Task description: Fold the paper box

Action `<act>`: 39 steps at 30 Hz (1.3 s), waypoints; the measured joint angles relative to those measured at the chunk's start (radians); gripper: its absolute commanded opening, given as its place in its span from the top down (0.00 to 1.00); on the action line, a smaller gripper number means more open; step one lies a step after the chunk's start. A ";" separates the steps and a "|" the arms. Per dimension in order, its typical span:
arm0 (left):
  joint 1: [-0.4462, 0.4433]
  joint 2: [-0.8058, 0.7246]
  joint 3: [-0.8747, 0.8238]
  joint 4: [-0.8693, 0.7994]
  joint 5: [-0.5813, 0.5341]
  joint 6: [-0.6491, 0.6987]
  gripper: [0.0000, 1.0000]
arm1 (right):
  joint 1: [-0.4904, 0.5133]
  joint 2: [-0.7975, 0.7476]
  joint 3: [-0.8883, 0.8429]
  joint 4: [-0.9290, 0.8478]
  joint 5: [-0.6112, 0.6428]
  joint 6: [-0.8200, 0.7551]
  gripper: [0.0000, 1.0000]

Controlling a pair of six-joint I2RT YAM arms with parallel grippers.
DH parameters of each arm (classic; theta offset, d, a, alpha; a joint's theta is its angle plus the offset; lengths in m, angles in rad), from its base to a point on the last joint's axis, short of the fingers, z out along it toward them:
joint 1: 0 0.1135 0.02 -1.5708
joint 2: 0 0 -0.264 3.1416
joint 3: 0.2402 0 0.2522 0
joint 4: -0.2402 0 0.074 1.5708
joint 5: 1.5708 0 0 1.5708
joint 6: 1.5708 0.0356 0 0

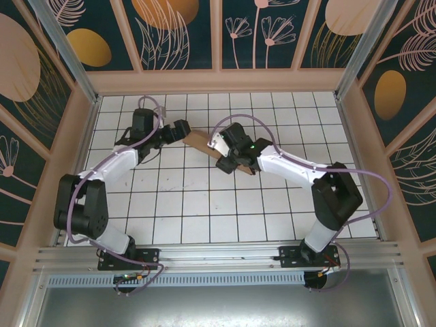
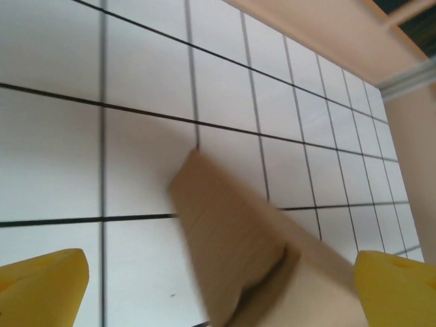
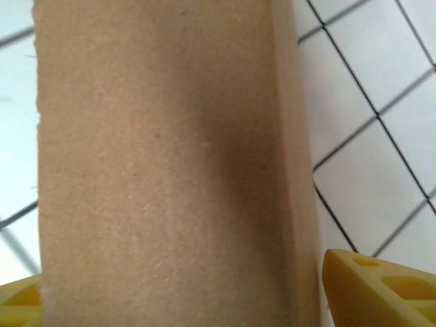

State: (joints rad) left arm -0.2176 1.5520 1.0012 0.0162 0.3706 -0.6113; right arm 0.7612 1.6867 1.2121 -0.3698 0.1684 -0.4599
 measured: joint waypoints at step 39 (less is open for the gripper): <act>-0.113 0.183 -0.079 0.336 -0.084 -0.106 0.01 | -0.569 -0.267 -0.401 0.481 -0.244 0.545 0.01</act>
State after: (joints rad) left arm -0.3305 1.7348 0.9226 0.3519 0.2863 -0.7170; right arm 0.1925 1.4193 0.8116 0.1108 -0.0753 0.0849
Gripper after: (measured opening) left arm 0.985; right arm 0.989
